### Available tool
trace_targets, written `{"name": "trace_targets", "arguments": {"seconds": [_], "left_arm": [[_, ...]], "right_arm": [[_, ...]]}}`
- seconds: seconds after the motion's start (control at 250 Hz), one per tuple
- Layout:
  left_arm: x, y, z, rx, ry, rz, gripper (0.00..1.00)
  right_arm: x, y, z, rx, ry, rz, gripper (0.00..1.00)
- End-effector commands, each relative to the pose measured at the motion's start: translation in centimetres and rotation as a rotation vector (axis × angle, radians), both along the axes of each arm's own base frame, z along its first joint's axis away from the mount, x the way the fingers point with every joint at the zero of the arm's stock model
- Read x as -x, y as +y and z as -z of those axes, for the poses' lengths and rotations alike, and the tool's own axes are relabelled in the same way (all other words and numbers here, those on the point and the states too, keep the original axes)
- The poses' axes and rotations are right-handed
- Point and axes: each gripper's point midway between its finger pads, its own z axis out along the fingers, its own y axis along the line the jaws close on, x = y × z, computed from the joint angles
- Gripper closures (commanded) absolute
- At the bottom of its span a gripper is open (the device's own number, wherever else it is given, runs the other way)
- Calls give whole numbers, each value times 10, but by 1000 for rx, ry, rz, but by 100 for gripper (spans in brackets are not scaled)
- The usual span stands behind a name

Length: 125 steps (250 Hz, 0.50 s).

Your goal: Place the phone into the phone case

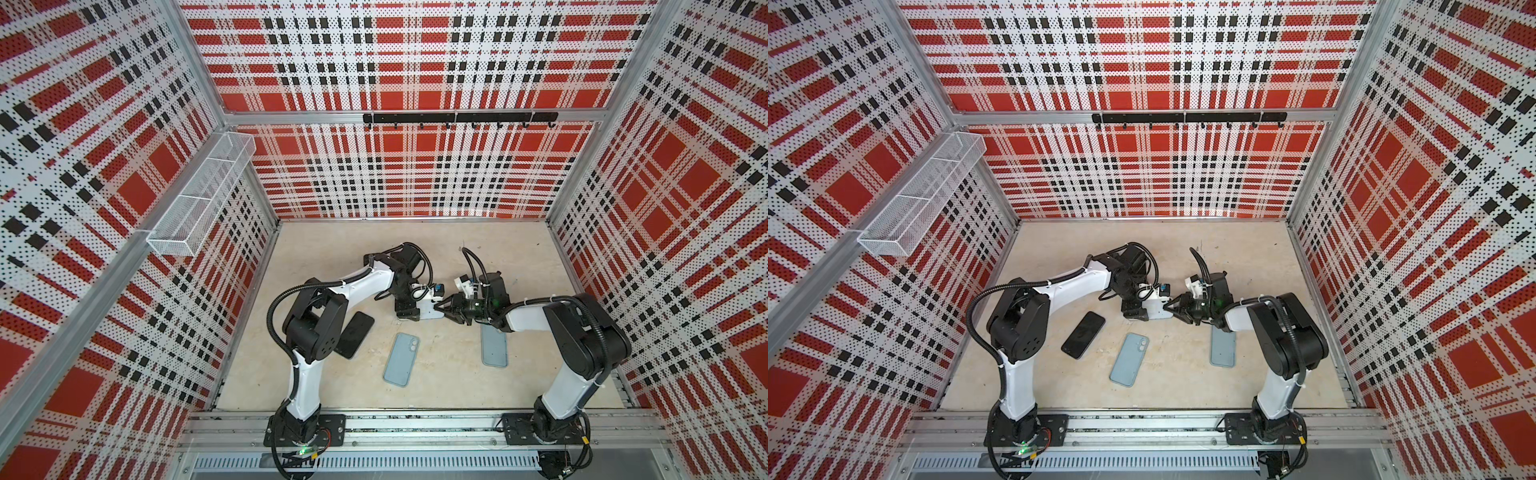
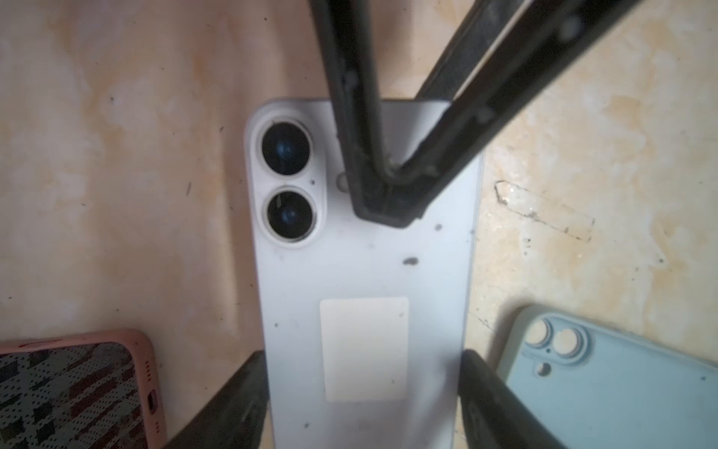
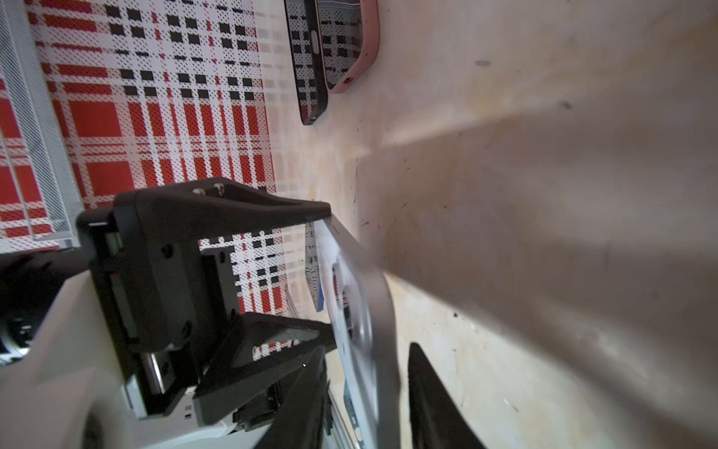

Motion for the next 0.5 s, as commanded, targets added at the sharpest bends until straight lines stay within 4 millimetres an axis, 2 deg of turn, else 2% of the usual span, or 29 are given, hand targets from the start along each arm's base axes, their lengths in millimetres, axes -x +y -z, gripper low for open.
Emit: {"name": "trace_targets", "arguments": {"seconds": [0.0, 0.236, 0.496], "left_arm": [[-1, -11, -30, 77, -41, 16, 50], [-1, -14, -36, 93, -51, 16, 49], [-9, -16, -60, 171, -99, -28, 43]], "right_arm": [[-10, 8, -21, -68, -96, 1, 71], [-10, 9, -23, -69, -109, 0, 89], [-11, 7, -39, -42, -155, -2, 100]]}}
